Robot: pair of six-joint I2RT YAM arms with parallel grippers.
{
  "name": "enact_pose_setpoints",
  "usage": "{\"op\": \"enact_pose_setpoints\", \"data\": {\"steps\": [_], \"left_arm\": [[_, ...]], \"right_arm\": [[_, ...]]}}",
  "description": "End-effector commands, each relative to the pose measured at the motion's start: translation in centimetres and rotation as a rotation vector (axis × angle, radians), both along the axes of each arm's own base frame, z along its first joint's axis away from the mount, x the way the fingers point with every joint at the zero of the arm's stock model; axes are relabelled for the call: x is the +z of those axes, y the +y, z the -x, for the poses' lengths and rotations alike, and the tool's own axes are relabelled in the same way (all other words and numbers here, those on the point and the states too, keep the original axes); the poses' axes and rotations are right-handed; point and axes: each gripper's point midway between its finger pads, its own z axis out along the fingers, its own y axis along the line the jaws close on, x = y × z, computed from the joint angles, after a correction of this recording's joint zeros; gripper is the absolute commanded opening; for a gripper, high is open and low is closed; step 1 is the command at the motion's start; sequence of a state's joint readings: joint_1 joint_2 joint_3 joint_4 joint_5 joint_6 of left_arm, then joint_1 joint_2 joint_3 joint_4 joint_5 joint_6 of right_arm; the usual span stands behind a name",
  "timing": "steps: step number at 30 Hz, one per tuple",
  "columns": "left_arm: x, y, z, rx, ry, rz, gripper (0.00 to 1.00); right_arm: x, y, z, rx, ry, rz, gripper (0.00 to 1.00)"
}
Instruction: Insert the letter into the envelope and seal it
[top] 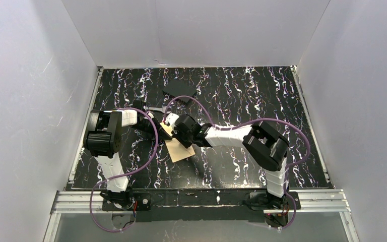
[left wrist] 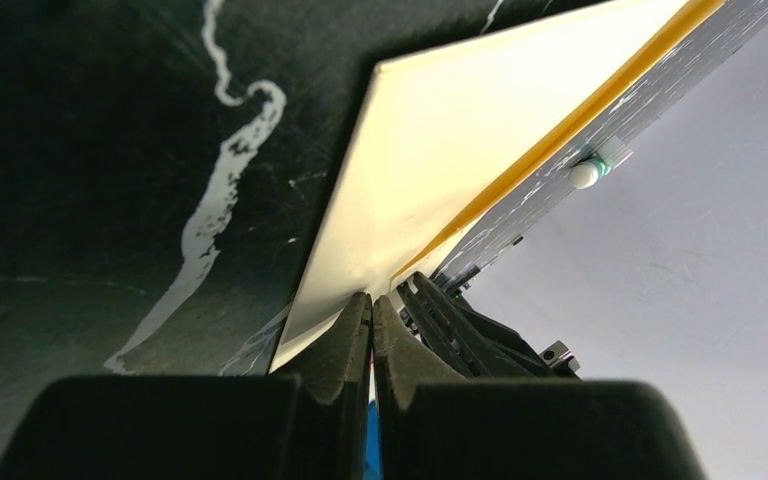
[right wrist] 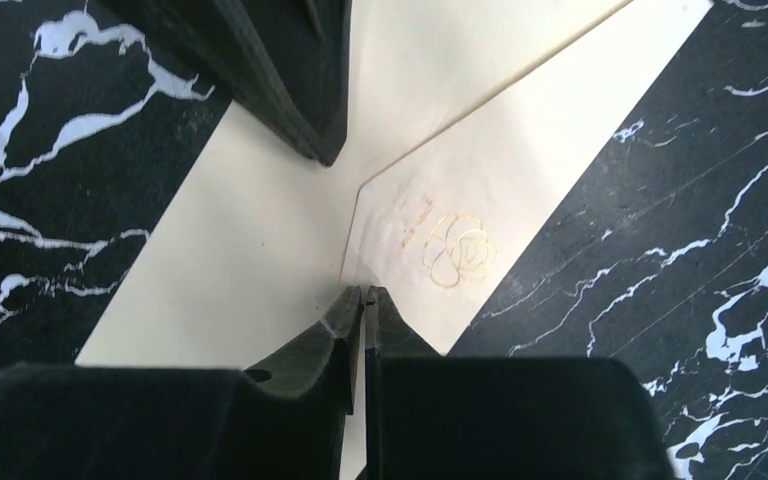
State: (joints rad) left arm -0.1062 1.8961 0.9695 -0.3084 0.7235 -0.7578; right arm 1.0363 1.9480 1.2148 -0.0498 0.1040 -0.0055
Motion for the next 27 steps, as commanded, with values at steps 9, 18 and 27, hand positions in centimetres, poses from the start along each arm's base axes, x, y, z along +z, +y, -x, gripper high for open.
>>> {"op": "enact_pose_setpoints", "data": {"steps": [9,18,27], "left_arm": [[-3.6,3.0,1.3,0.029,0.070,-0.177,0.00],[-3.8,2.8,1.8,-0.040,0.060,-0.151,0.00],[-3.9,3.1,1.8,-0.068,0.044,-0.167,0.00]], "right_arm": [[-4.6,-5.0,4.6,0.047,0.184,0.193,0.16],[-4.4,-0.7,0.6,-0.073,0.111,0.126,0.11],[-4.0,0.0,-2.7,-0.197,0.054,0.130,0.08]]}}
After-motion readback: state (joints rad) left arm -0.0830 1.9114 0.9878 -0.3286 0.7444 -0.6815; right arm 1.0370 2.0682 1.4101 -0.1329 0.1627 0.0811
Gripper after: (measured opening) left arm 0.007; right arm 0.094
